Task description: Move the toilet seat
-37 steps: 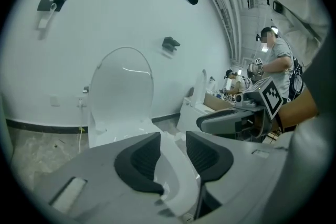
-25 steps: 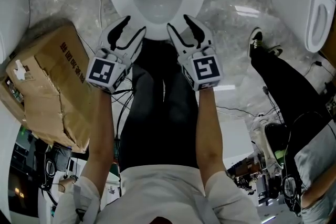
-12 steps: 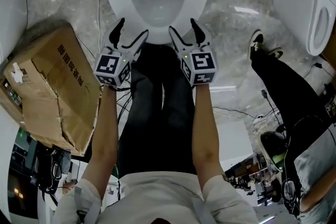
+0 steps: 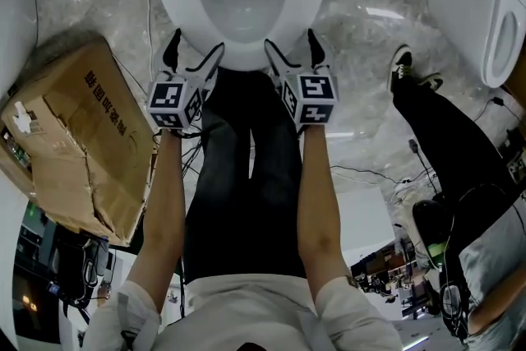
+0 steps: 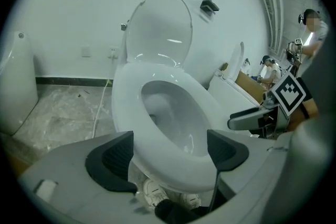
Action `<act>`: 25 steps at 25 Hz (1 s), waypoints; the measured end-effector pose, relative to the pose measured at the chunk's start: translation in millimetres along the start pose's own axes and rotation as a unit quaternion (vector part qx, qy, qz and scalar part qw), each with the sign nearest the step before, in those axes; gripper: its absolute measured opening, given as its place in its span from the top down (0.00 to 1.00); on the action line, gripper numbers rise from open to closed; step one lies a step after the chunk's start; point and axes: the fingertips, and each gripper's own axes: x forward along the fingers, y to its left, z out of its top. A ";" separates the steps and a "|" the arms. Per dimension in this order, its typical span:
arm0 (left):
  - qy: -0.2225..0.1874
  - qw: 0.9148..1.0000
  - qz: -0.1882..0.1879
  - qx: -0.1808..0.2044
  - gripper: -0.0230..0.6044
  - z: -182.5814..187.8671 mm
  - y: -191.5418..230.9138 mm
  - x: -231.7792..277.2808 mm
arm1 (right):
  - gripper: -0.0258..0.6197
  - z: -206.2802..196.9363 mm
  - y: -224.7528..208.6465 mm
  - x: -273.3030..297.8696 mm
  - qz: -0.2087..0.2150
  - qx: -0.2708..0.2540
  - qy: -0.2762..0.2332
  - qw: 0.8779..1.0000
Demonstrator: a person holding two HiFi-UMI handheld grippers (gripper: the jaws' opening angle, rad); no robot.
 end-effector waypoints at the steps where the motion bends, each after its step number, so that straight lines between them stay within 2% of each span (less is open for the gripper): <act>1: -0.002 1.000 0.003 0.002 0.30 -0.2 0.4 0.3 | 0.30 -3.2 -1.7 1.5 -0.002 0.002 0.003 1.000; 10: -0.011 1.000 0.029 -0.002 0.30 -0.9 4.3 1.8 | 0.27 -24.8 -6.8 15.0 -0.003 0.024 0.023 0.999; 17: 0.003 0.999 0.046 -0.018 0.29 -14.3 17.9 9.5 | 0.27 -30.0 -8.9 24.2 -0.008 0.026 0.028 0.999; 25: 0.020 0.999 0.040 -0.030 0.29 -25.6 18.6 16.9 | 0.27 -32.4 -8.4 32.0 -0.005 0.044 0.029 0.999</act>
